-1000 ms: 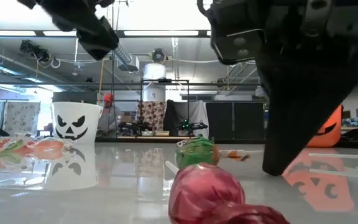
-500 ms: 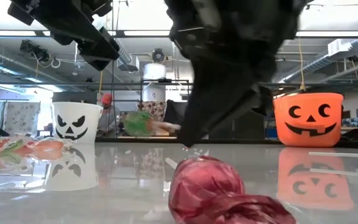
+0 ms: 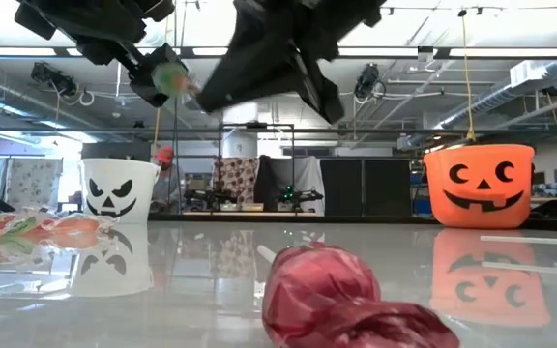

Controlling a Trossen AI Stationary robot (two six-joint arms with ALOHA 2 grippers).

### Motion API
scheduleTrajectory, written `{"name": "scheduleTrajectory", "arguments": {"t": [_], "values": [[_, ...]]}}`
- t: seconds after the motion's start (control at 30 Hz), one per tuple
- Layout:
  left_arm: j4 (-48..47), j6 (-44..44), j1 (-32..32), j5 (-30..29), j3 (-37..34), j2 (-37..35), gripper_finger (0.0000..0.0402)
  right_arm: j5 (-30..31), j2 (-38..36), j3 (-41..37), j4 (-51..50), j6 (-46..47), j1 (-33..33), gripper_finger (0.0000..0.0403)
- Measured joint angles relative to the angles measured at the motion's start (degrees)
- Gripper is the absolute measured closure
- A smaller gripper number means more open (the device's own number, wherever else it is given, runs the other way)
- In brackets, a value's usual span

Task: Sort candy by brand, put in halloween buckets
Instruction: Put the green lollipop into the white bucket

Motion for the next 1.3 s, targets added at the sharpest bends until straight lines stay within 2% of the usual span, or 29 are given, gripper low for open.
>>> {"name": "scheduleTrajectory", "arguments": {"t": [0.17, 0.77, 1.07, 1.17, 1.3], "values": [[2.1, -1.0, 0.1, -1.1, 0.0, 0.0, 0.0109, -0.4, -0.5, 0.0, 3.5, -2.9, -0.5, 0.039], [2.3, -3.0, 0.1, 0.7, 0.0, 0.0, 0.0243, 1.0, -0.5, 0.0, 6.6, -4.4, -0.5, 0.039], [2.4, -4.6, 0.2, 1.0, 0.0, 0.0, 0.0282, 1.0, -0.5, 0.0, 6.6, -4.4, -0.5, 0.0388], [2.0, -6.0, 1.3, 1.4, 0.0, 0.0, 0.0287, 1.4, -0.5, 0.0, 6.3, -3.5, -0.5, 0.0365], [-1.1, -8.7, 5.8, 1.2, 0.4, -1.6, 0.0286, 3.6, -0.5, 0.0, 0.9, 1.7, -0.6, 0.0308]]}}
